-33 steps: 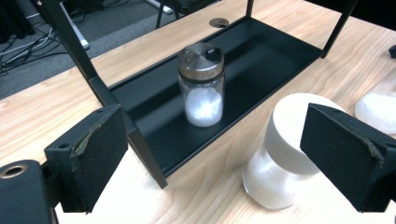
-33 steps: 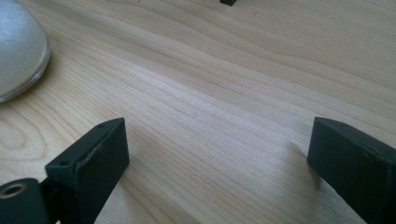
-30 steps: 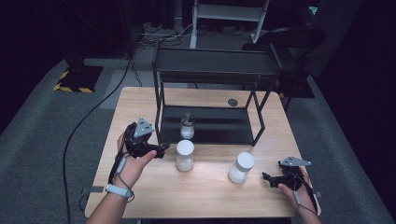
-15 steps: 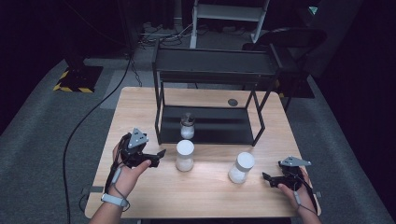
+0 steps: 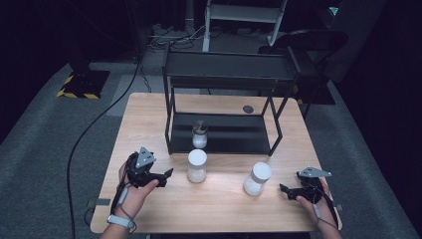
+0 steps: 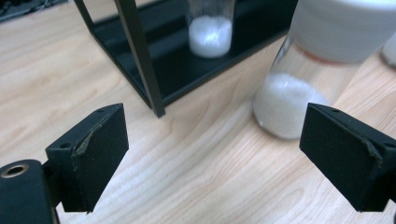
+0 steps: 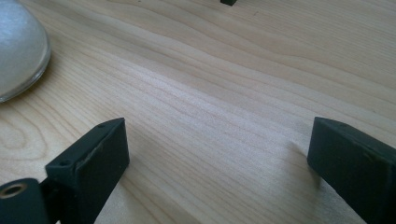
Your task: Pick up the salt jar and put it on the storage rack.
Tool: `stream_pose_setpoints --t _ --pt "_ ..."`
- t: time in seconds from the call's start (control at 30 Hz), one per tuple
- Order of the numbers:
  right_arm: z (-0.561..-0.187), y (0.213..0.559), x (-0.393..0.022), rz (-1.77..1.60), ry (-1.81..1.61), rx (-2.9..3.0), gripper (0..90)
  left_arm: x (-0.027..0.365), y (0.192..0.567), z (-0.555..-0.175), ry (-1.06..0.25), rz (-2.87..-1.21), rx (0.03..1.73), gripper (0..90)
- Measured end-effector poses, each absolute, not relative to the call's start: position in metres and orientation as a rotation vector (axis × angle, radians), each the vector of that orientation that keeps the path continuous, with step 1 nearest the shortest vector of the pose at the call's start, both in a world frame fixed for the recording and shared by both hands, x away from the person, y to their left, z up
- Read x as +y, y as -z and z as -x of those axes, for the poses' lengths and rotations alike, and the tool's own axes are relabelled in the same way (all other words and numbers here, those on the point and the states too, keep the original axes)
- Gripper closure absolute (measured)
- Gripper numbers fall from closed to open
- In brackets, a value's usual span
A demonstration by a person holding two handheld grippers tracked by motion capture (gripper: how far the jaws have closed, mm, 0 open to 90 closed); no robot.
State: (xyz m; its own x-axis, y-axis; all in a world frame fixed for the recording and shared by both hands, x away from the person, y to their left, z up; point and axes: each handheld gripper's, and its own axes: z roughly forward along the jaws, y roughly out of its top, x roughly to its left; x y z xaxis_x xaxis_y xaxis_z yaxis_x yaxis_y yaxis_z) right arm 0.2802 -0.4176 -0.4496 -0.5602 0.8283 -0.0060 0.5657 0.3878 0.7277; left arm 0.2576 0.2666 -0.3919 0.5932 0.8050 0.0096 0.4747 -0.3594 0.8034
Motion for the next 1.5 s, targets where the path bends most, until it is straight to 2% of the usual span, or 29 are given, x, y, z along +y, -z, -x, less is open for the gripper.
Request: stream_pose_setpoints --t 0.7,1.3,1.5 --pt "-0.28 0.45 -0.417 -1.21 -0.98 2.281 5.2 0.27 0.432 -0.255 -0.494 -2.057 1.082 8.4" --pt "-0.279 0.45 -0.417 -1.209 -0.981 2.281 5.2 0.267 0.447 -0.261 -0.413 -2.127 1.127 8.1" --pt "-0.279 0.45 -0.417 -1.21 -0.98 2.282 5.2 0.264 0.449 -0.259 -0.434 -2.138 1.116 6.4"
